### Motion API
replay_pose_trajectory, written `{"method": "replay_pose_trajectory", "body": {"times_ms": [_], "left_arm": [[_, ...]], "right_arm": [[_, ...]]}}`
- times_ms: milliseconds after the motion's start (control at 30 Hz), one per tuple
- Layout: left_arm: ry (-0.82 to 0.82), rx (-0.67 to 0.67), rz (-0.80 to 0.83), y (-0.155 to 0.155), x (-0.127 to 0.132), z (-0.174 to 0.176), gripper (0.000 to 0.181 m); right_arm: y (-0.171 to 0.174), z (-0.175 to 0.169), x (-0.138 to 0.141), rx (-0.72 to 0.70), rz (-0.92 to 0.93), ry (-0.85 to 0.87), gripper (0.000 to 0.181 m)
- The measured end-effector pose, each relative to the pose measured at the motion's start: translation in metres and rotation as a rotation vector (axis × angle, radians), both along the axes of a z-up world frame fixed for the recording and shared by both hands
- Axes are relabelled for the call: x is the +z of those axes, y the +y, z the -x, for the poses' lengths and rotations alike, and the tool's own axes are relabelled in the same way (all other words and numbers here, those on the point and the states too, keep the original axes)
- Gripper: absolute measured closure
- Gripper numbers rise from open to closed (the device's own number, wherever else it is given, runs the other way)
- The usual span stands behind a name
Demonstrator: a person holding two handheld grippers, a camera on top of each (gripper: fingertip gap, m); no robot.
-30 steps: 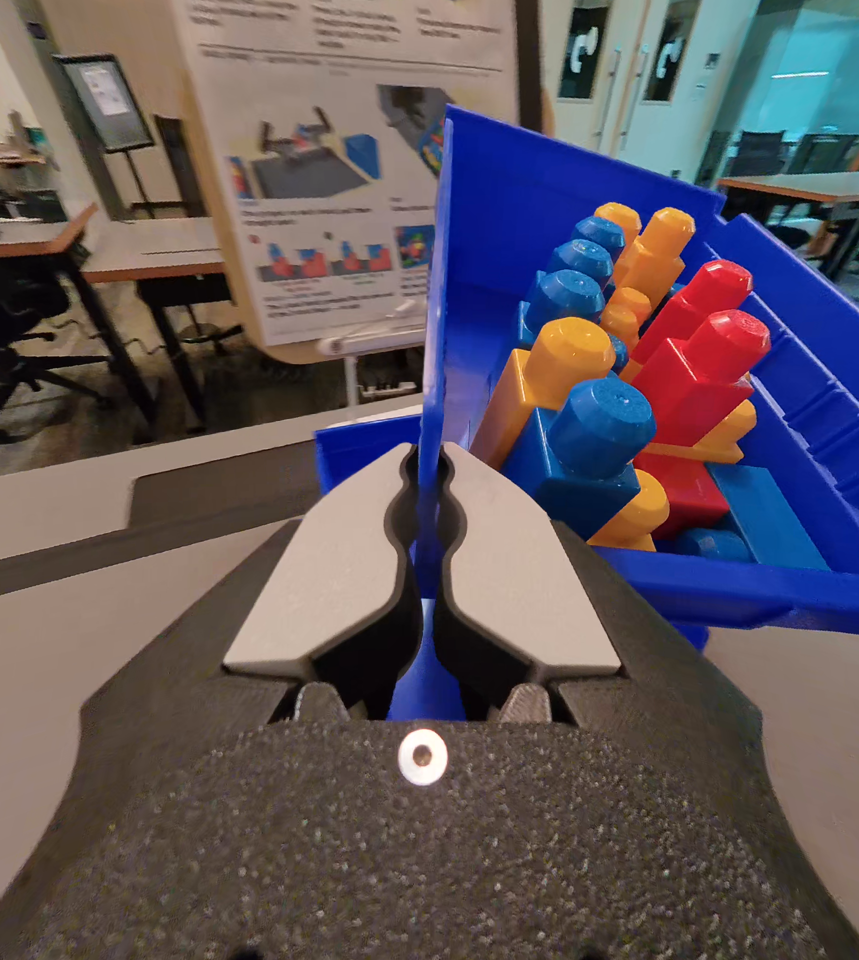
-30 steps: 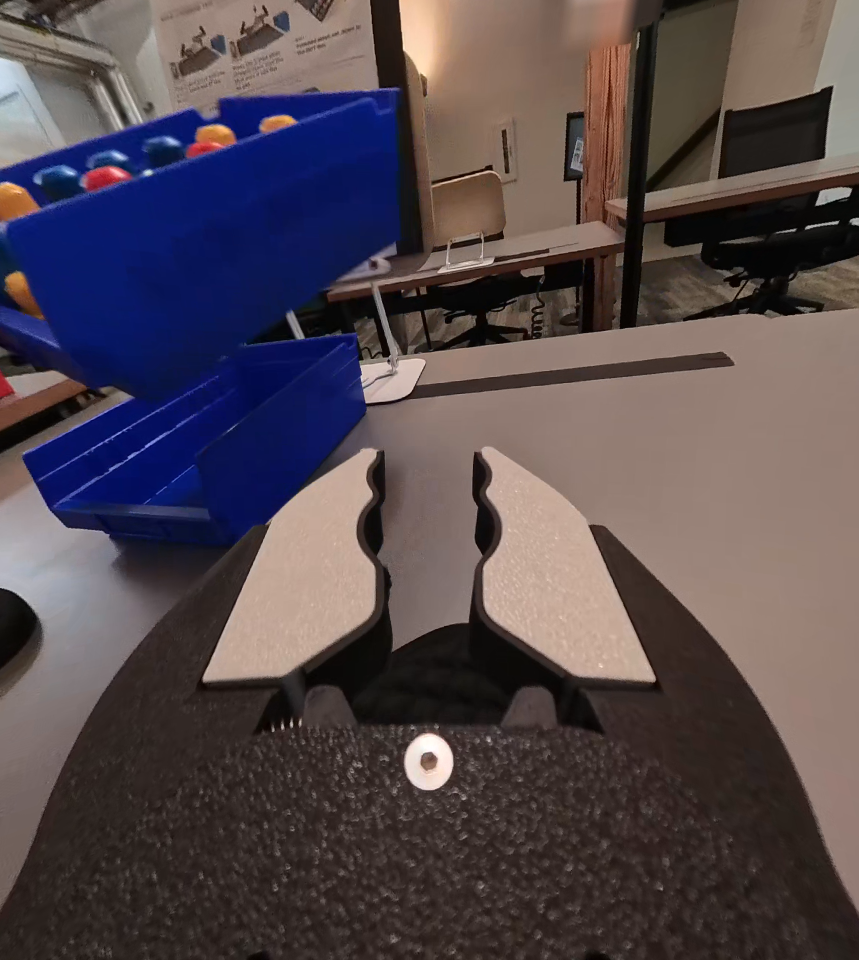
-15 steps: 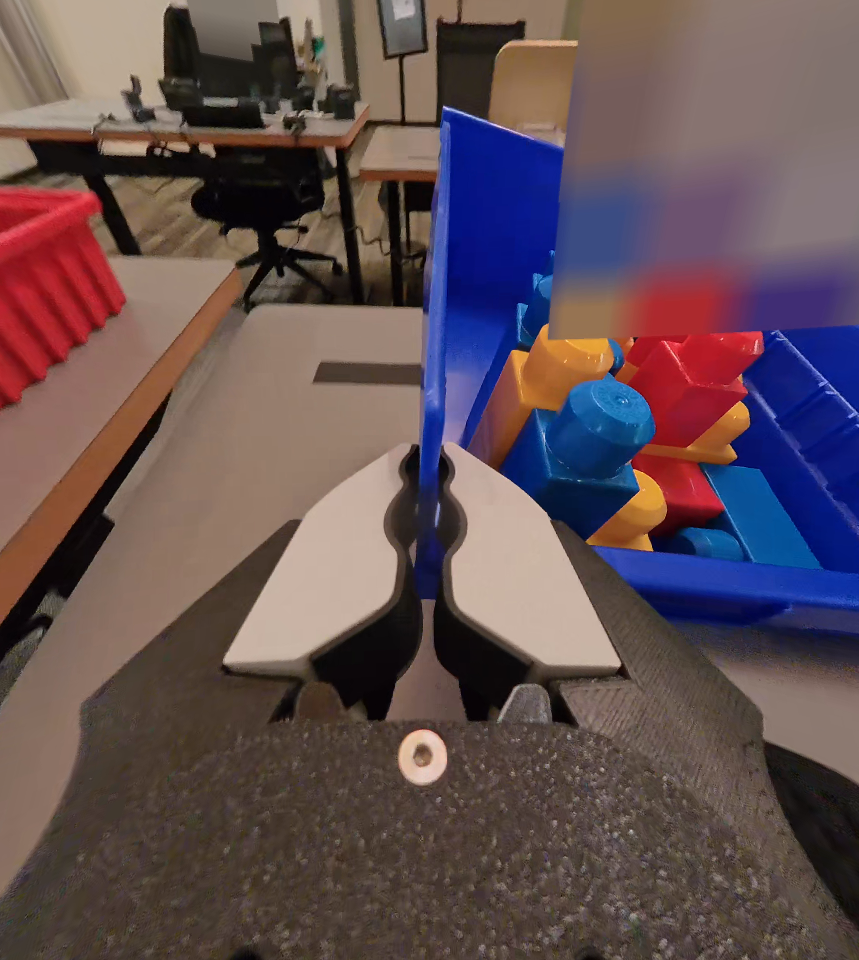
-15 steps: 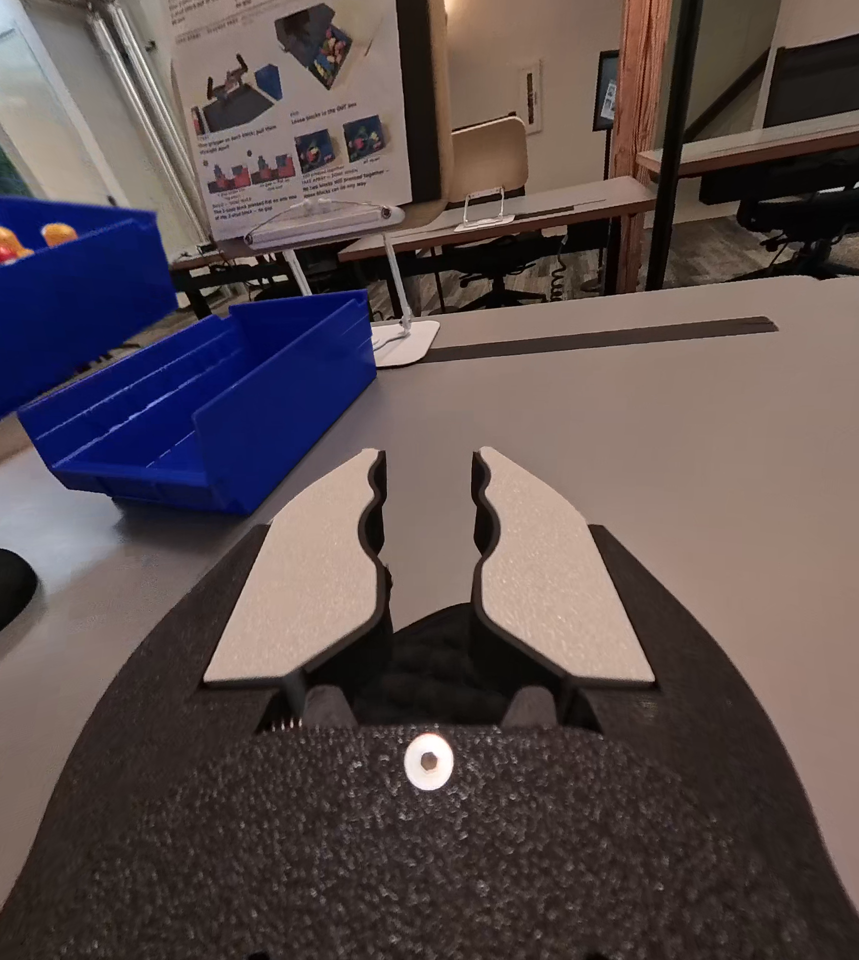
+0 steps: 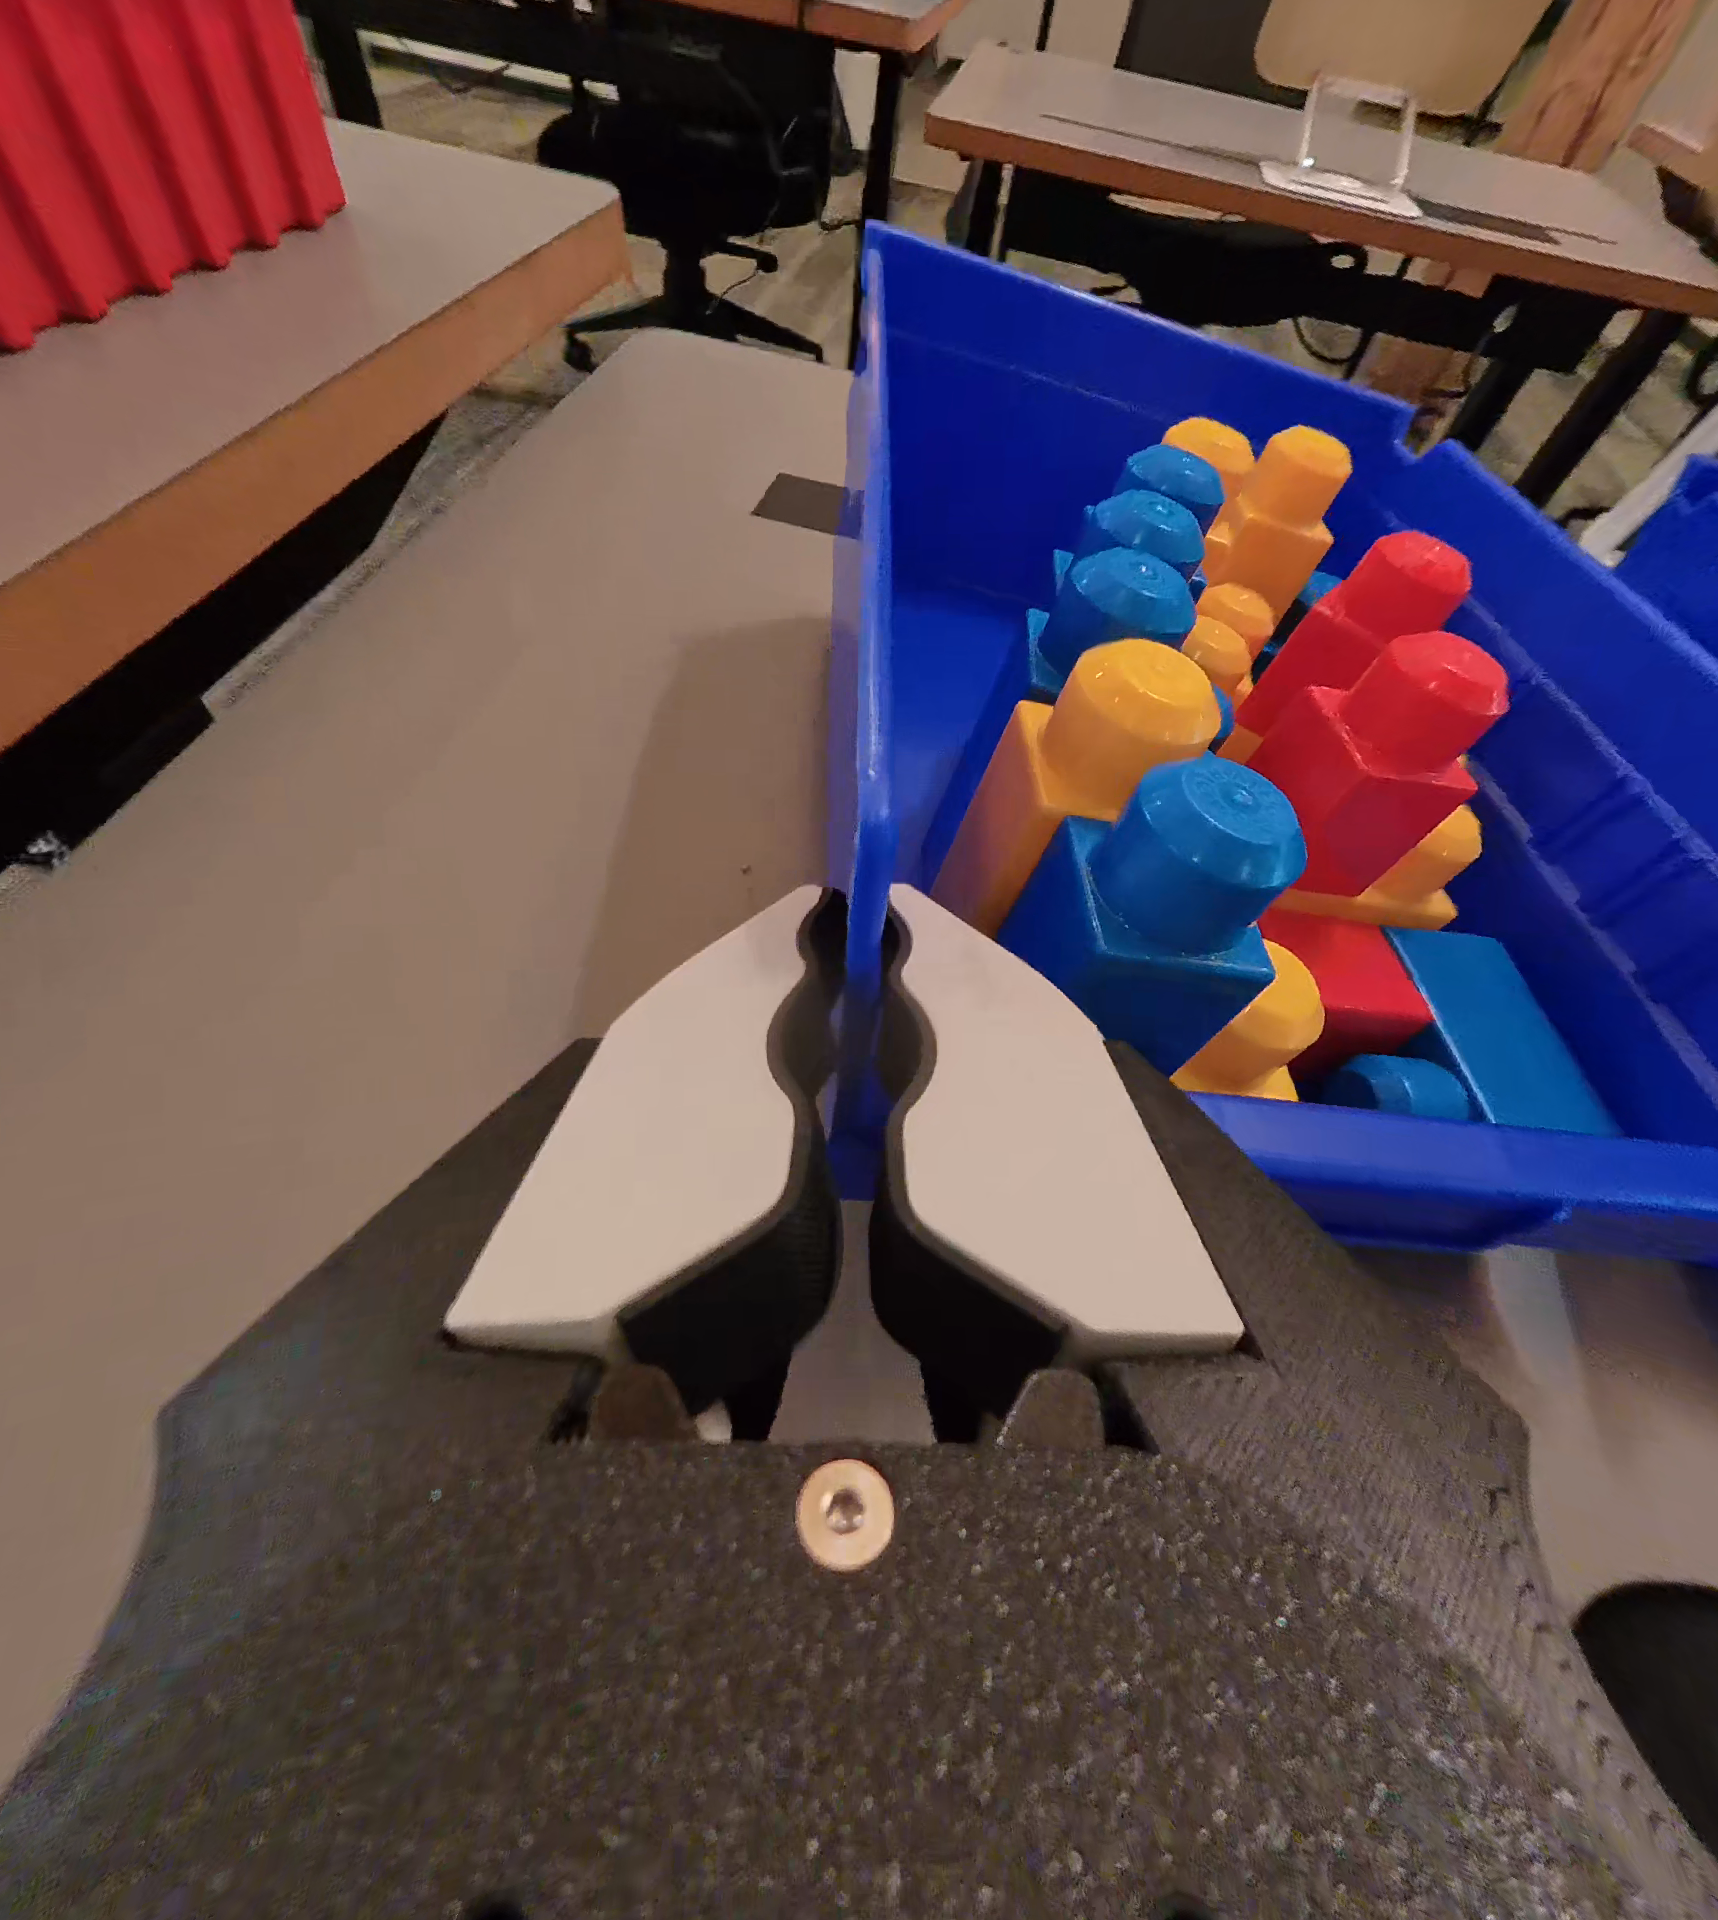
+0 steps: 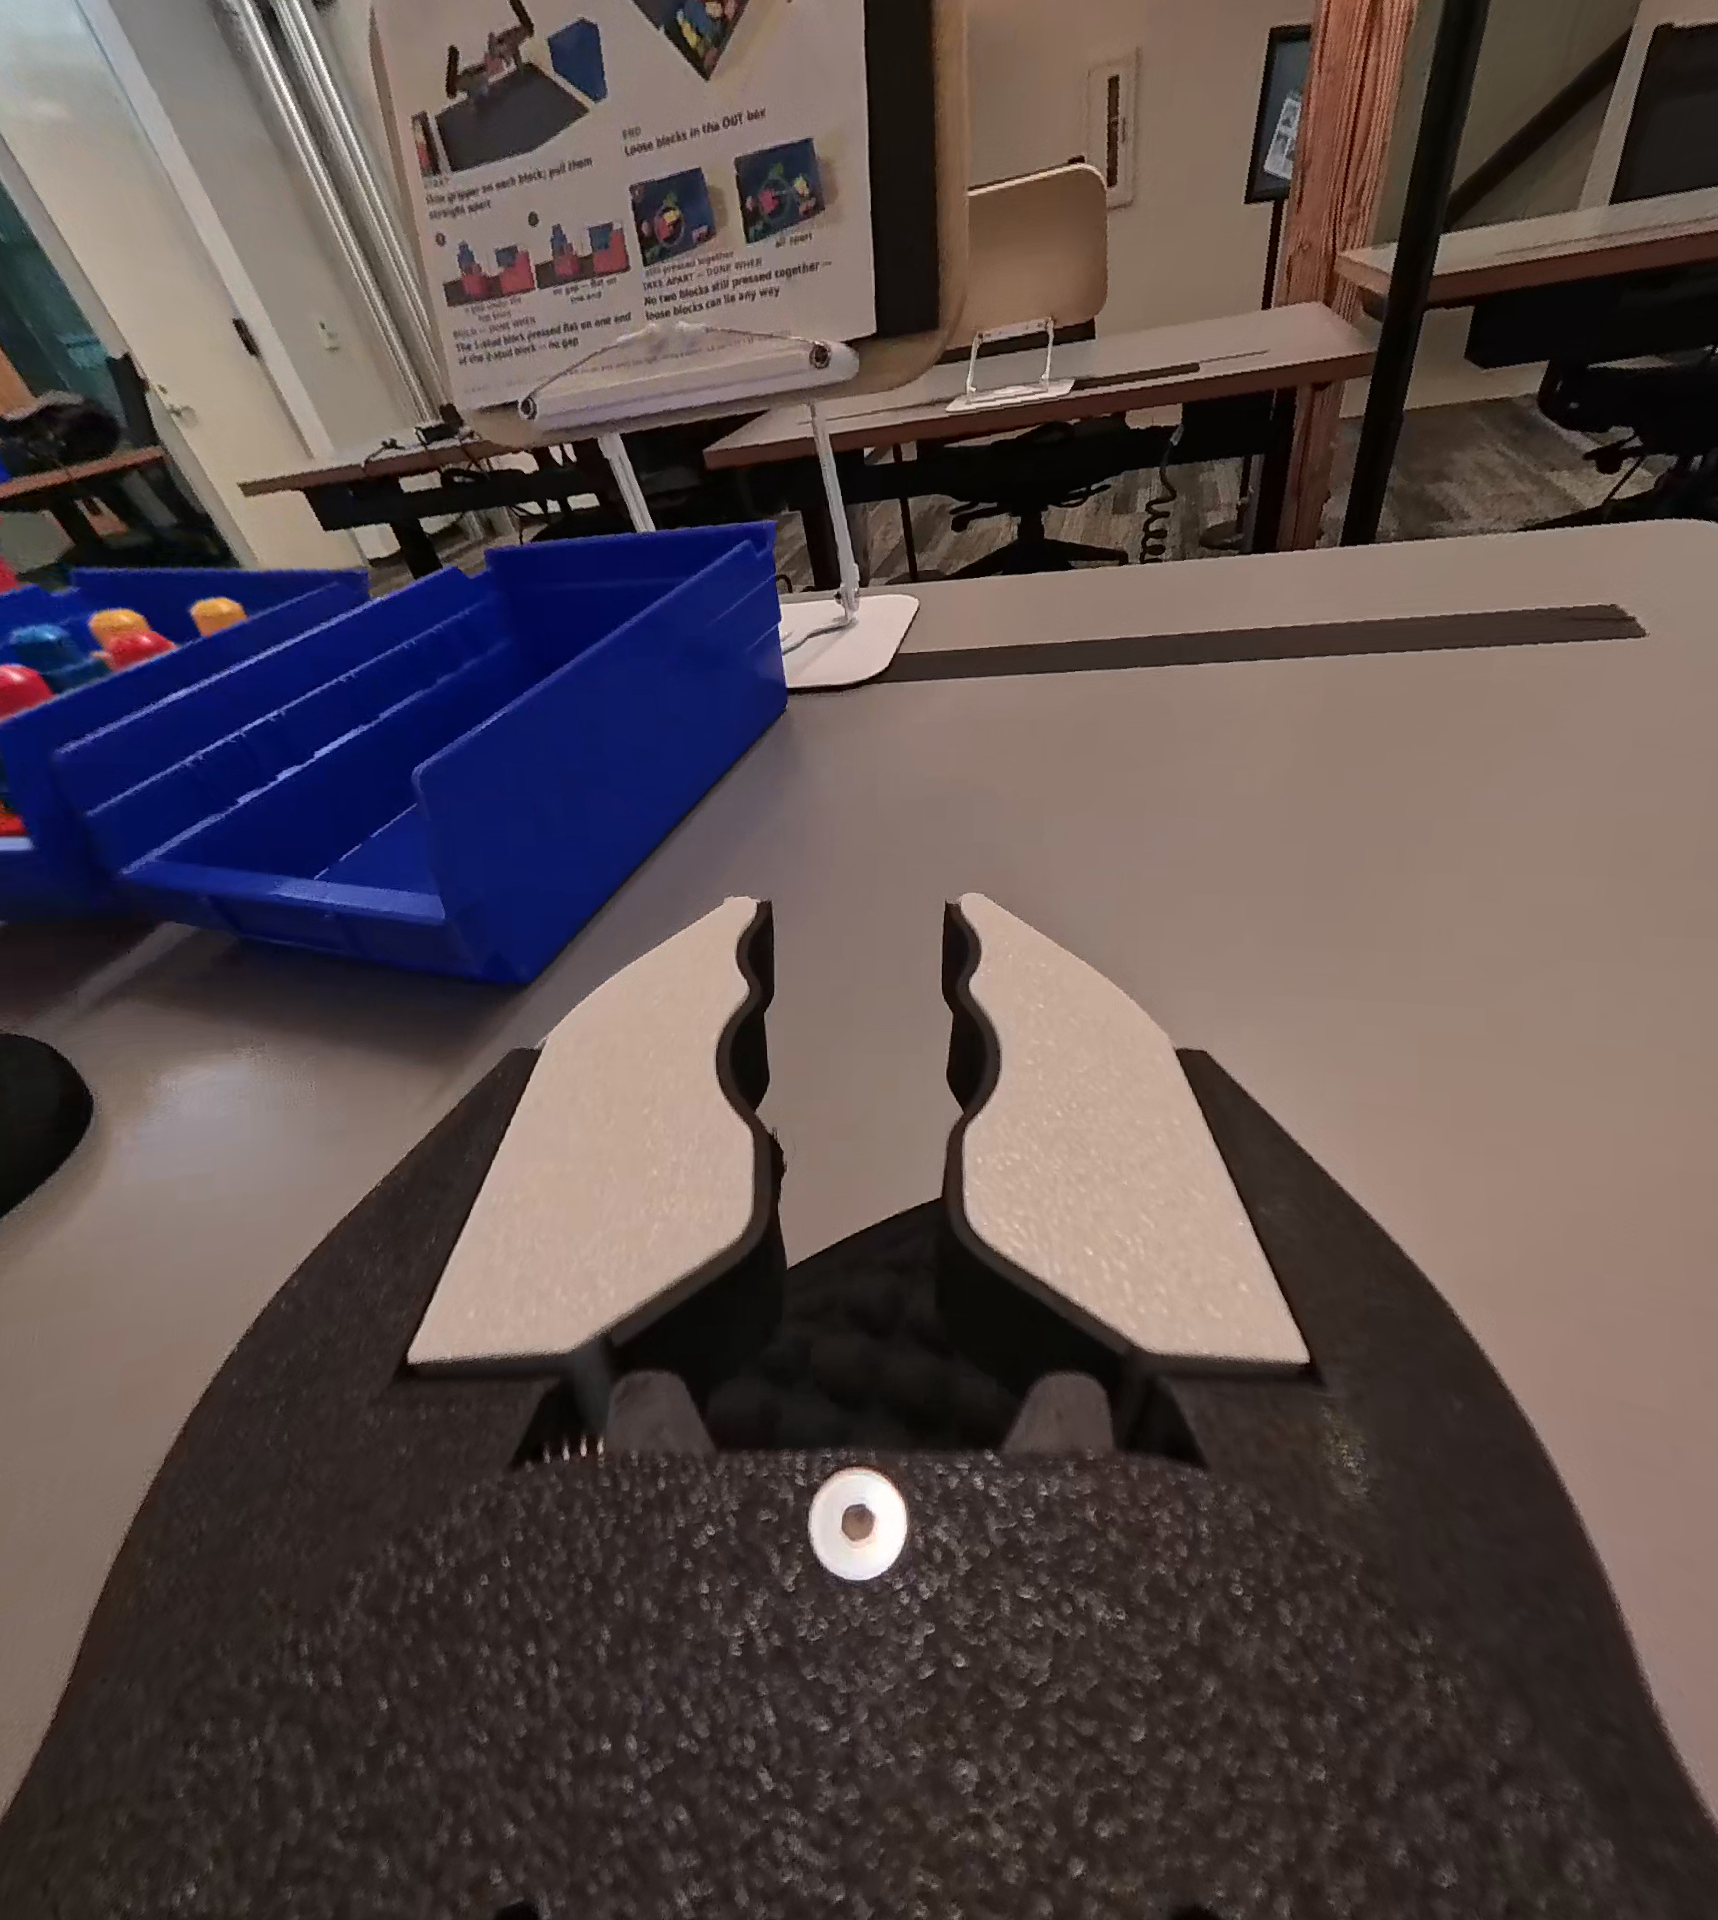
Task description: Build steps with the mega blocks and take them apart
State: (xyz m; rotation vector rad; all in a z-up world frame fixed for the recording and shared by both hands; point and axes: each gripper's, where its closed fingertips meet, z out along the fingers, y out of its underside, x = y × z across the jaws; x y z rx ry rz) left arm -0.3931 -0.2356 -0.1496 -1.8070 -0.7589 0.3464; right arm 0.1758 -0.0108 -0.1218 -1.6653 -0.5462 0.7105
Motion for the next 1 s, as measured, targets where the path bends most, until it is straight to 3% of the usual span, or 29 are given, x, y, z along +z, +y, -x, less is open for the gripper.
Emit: {"method": "replay_pose_trajectory", "body": {"times_ms": [233, 467, 567, 633, 733, 800, 1000], "left_arm": [[-0.044, 0.108, -0.034, 0.019, -0.029, 0.004, 0.176], [-0.018, 0.156, -0.02, 0.032, -0.032, 0.005, 0.176], [0.009, 0.154, -0.02, 0.035, -0.03, 0.002, 0.177], [0.023, 0.154, -0.057, 0.033, -0.025, 0.0, 0.173], [0.052, 0.151, -0.122, 0.024, -0.009, -0.004, 0.15], [0.076, 0.139, -0.146, 0.018, 0.0, -0.011, 0.147], [0.196, 0.042, -0.216, 0.011, 0.035, -0.056, 0.148]], "right_arm": [[-0.014, 0.033, -0.001, 0.079, -0.008, -0.029, 0.15], [-0.028, 0.104, 0.002, 0.202, -0.031, -0.056, 0.146], [-0.024, 0.139, 0.001, 0.231, -0.027, -0.09, 0.133], [-0.018, 0.159, -0.001, 0.233, -0.019, -0.118, 0.124], [-0.013, 0.186, -0.01, 0.245, 0.011, -0.154, 0.111], [-0.006, 0.201, -0.02, 0.242, 0.028, -0.194, 0.106], [0.023, 0.221, -0.038, 0.198, 0.047, -0.257, 0.114]]}}
